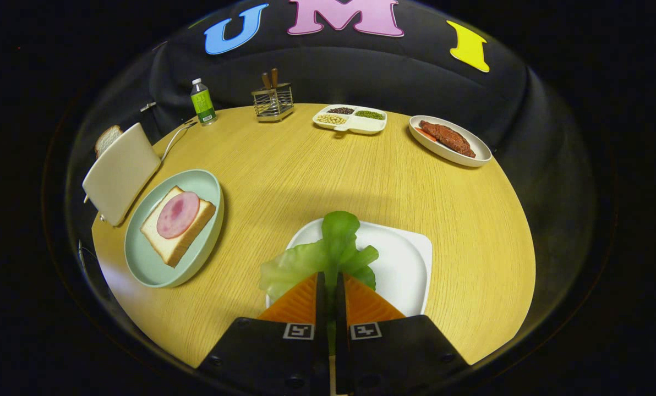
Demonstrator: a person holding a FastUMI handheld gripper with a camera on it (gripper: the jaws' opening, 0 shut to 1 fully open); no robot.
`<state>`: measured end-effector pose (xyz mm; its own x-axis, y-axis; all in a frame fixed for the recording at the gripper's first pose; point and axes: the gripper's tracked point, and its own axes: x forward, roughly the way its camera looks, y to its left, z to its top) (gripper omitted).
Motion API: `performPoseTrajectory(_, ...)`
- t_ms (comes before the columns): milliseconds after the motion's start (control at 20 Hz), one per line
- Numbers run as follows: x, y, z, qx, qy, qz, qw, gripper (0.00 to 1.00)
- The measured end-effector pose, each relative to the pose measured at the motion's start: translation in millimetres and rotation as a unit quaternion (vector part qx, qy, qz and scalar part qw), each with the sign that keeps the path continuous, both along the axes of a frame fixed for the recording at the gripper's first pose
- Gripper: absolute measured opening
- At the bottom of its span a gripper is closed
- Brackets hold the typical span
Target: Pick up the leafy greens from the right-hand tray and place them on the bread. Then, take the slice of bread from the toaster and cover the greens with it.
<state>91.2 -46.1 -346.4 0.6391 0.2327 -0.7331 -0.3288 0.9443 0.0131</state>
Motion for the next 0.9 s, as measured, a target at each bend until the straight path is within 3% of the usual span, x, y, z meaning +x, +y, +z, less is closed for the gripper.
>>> performPoseTrajectory(350,0.9,-0.1,13.0,0.008,-0.001,-0.006,1.000,0.05)
performPoseTrajectory(900,-16.2,30.7,102.2,0.025,-0.033,-0.036,0.999,0.05)
